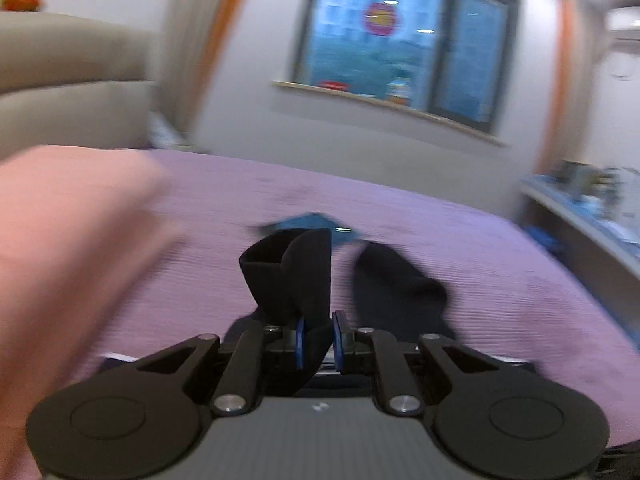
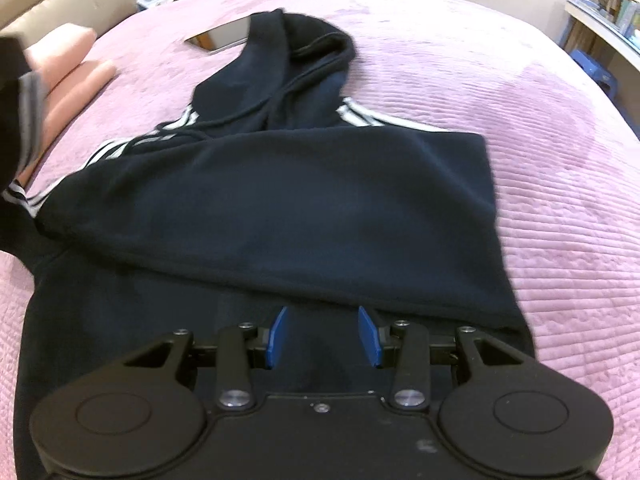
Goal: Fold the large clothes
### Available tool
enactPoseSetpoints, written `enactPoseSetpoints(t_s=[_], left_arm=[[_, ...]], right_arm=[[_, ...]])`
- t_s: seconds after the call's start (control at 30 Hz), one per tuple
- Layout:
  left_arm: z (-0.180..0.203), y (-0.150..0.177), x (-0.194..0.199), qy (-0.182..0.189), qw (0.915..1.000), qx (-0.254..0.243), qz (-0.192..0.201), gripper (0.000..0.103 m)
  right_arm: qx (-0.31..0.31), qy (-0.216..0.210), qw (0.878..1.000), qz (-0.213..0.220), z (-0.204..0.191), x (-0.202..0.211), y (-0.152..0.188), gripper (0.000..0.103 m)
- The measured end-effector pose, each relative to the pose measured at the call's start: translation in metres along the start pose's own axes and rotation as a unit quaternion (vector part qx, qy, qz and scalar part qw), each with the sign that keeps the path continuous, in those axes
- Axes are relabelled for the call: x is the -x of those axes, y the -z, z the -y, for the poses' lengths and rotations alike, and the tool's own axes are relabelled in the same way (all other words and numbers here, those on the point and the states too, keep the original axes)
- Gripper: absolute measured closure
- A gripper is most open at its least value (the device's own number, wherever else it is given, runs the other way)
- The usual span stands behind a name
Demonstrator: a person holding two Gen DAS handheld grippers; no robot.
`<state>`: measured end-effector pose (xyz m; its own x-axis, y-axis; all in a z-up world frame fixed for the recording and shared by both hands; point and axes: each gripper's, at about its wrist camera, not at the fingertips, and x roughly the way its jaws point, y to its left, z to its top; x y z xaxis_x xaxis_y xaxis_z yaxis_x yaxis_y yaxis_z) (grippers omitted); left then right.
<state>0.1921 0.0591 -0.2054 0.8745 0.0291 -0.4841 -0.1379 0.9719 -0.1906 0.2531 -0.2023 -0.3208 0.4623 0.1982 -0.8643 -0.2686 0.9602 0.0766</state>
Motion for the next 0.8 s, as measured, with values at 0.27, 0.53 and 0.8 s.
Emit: enactPoseSetpoints(t_s=[0.27,0.53,0.8], left_arm=[[0.082,0.075,-0.081,0.106,0.9861,-0.021,-0.126,0.065],[0.012,0.113,-0.061,-0.004,0.9837,0.026,-0.178,0.065],[-0.061,0.089,-0.024,-0.097,0.9760,0.096,-0.170,0.064]], right_arm=[[-0.032,-0.005,0.999,0.034,0.029,0.003,-0.010,0.054],[-0.051,-0.083,0.993,0.066,0.020,-0.028,-0.033,0.026],[-0.156,-0.170,0.972,-0.038,0.019,-0.088,-0.047,0.033]])
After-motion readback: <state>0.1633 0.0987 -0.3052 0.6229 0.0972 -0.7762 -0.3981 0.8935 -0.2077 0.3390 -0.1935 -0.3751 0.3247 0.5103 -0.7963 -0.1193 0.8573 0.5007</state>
